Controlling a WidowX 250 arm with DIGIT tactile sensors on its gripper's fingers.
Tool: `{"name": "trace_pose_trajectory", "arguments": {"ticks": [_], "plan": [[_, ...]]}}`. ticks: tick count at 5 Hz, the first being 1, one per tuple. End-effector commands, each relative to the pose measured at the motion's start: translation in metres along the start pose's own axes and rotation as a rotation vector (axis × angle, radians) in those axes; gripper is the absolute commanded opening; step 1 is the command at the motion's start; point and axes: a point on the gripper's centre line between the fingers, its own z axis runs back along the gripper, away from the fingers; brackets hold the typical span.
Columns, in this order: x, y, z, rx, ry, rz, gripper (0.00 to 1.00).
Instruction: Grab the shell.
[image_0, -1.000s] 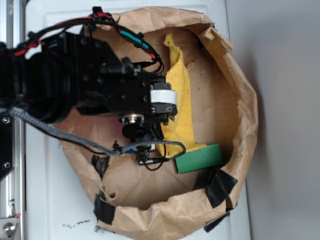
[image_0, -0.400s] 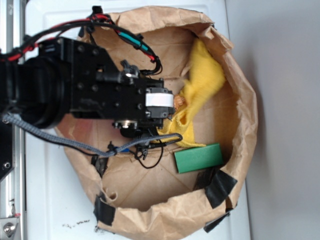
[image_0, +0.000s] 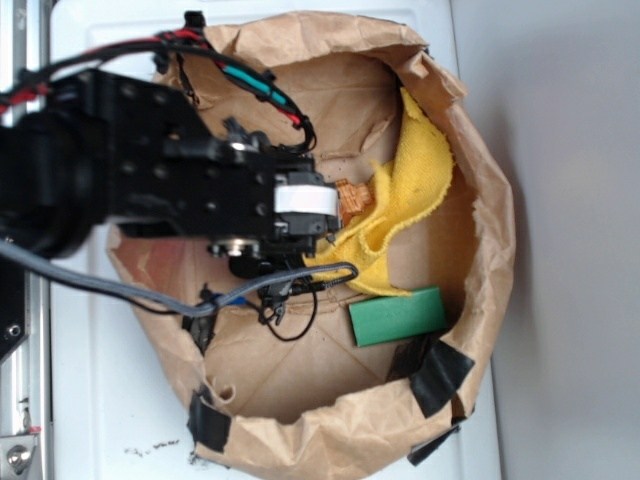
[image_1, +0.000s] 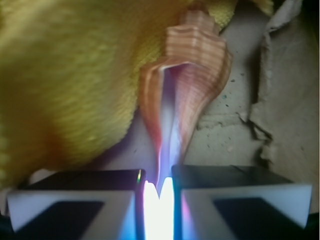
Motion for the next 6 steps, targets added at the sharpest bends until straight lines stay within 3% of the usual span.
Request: {"name": "trace_pose_trajectory", "arguments": {"ticks": [1,2,3,4,6], "plan": [[-0.006,0.020,0.093,-0.143,-0.133,0.055,0.00],[-0.007,0.029,0.114,-0.192,-0.159,0.065,0.00],[-0.003,0.031,0.105,-0.162,-0.132,0.055,0.83],[0.001,0.024,0.080,-0.074,-0.149,0.006,1.00],[0.014,0.006,0.048,0.069,-0.207,-0.123,1.00]]}}
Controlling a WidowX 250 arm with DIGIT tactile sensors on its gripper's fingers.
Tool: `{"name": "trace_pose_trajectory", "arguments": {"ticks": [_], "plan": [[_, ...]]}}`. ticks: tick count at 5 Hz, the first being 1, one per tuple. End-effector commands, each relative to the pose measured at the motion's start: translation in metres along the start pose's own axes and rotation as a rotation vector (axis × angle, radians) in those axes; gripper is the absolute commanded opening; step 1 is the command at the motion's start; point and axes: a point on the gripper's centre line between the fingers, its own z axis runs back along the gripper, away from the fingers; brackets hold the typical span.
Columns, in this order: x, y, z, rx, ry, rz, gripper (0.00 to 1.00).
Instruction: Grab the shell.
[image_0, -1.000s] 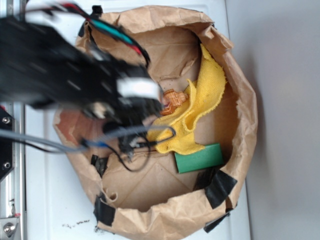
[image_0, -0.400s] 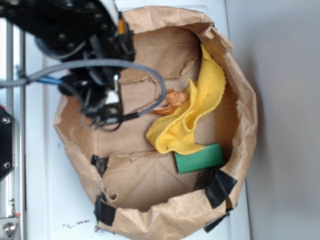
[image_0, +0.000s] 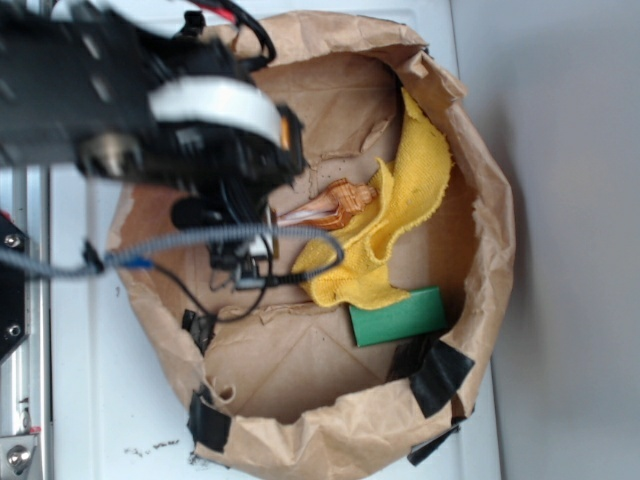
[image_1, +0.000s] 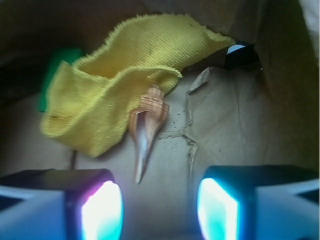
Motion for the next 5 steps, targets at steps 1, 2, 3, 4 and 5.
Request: {"name": "trace_pose_trajectory", "arguments": {"ticks": [1,2,3,4,5], "plan": [[0.022,-0.022,-0.012,0.102,-0.099,-0.152,1.00],[0.030,-0.033,-0.027,0.181,-0.101,-0.219,1.00],[0.041,-0.035,-0.043,0.218,-0.084,-0.241,1.00],[0.040,-0.024,-0.036,0.131,-0.018,-0.255,1.00],[0.040,-0.024,-0.036,0.131,-0.018,-0.255,1.00]]}}
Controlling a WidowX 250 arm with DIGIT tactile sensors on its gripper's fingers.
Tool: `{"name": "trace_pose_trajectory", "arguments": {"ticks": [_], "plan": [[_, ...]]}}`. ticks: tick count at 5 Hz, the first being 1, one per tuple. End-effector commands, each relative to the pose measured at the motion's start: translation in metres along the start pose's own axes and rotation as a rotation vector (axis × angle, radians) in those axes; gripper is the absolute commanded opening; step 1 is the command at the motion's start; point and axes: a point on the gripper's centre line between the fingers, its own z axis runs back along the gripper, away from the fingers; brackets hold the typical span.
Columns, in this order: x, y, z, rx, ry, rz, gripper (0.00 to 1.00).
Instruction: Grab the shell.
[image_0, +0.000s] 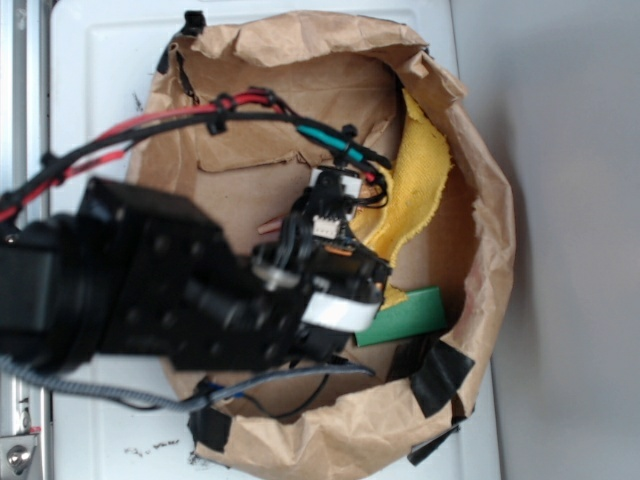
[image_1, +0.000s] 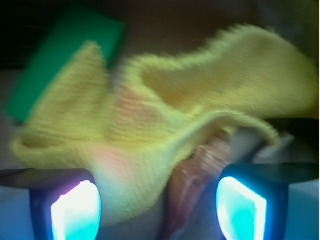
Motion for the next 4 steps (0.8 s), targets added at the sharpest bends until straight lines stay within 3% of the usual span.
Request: {"name": "trace_pose_trajectory", "arguments": {"ticks": [1,2,4], "plan": [[0.010,0.010,0.009,0.012,-0.057,0.033,1.00],[-0.017,0.018,0.023,-0.043,-0.084,0.005,1.00],[-0.028,0.025,0.020,-0.029,-0.107,0.027,1.00]]}}
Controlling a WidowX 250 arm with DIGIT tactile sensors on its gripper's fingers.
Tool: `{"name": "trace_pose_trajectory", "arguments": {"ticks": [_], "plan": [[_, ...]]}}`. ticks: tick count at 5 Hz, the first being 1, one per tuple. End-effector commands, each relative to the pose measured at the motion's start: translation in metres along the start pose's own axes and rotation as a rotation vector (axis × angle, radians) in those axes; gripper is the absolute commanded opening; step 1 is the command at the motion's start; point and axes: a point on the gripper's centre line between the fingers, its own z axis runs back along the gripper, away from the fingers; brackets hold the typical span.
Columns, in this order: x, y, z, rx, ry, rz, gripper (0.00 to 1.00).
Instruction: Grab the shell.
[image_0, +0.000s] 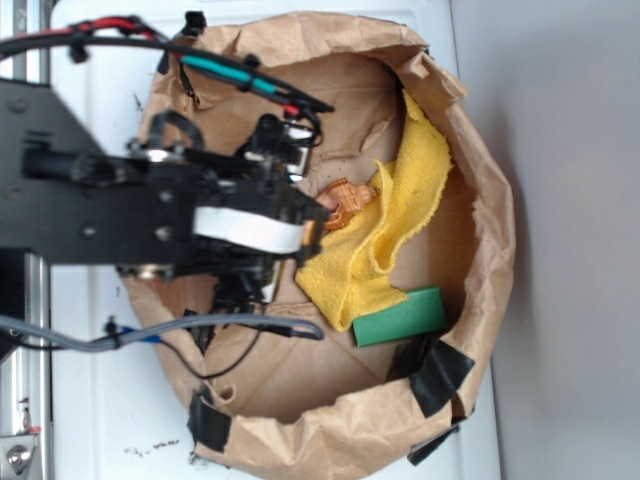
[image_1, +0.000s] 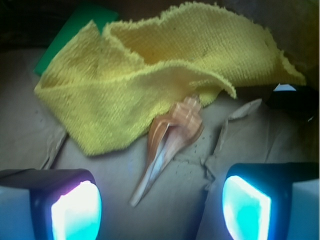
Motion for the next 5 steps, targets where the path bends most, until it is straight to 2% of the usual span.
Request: {"name": "trace_pose_trajectory", "arguments": {"ticks": [1,2,4,5], "plan": [[0.009,0.006,-0.008,0.038,-0.018,0.024,1.00],[0.017,0.002,-0.013,0.030,-0.001,0.024,1.00],[0.034,-0.009,-0.042,0.124,0.032,0.029,1.00],[0.037,-0.015,-0.051,0.154,0.034,0.014,1.00]]}}
